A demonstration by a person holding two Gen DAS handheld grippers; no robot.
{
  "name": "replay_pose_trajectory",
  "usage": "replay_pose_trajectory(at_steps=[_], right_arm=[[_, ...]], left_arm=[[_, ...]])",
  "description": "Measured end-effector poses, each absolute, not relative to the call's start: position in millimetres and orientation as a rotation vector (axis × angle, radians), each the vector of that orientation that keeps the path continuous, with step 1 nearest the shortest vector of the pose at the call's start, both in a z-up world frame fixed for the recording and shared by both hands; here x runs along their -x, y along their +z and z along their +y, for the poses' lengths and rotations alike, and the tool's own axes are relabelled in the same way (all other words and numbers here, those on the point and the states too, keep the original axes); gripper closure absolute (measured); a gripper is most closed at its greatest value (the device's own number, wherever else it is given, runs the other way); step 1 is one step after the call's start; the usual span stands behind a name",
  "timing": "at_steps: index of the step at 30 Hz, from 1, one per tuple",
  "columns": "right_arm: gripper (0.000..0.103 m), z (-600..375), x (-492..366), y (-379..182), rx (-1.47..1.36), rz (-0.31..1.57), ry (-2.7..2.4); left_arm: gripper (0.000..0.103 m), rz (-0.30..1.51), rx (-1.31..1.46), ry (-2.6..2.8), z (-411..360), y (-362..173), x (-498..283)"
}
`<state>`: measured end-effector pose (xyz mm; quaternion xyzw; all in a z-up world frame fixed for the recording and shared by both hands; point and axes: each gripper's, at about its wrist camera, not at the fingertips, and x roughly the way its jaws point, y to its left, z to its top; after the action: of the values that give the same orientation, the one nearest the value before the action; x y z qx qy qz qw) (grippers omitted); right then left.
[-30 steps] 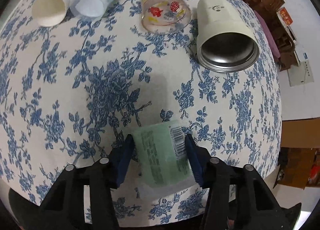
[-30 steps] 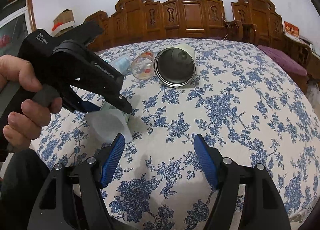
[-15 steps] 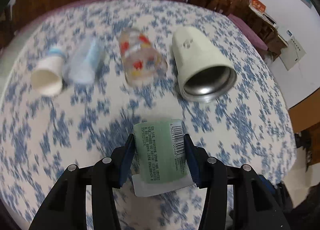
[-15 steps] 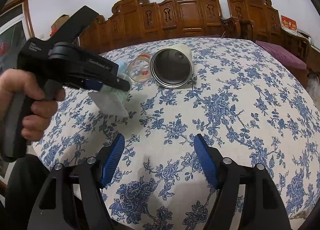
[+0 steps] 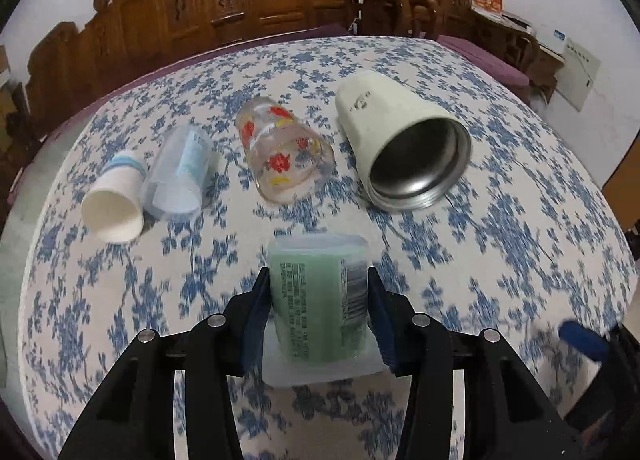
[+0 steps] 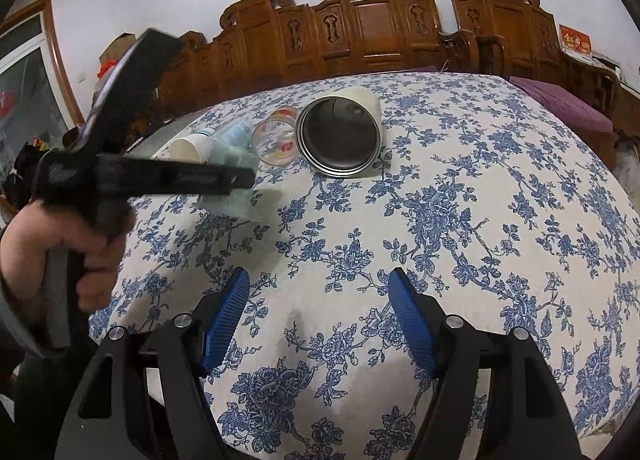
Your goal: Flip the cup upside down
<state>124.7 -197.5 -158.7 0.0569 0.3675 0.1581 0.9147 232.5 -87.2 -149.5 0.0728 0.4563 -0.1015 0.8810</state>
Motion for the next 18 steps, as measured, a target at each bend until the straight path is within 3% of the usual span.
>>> replay_pose_trajectory(at_steps=[12, 14, 16, 18], right_arm=[[0.029, -199, -123, -157, -0.136, 0.756, 0.321], [0.029, -201, -122, -156, -0.133, 0.753, 0.311], [0.029, -203, -120, -154, -0.132, 0.749, 0.302], [0.029, -204, -119, -153, -0.133, 0.747, 0.294]], left_arm=[[0.058, 0.913, -0.168, -0.208, -86, -152, -198], [0.056, 0.898, -0.150, -0.213, -84, -149, -192], [0.047, 0.882, -0.132, -0.207, -81, -146, -187], [0.046, 0.869, -0.119, -0.209, -78, -142, -180]])
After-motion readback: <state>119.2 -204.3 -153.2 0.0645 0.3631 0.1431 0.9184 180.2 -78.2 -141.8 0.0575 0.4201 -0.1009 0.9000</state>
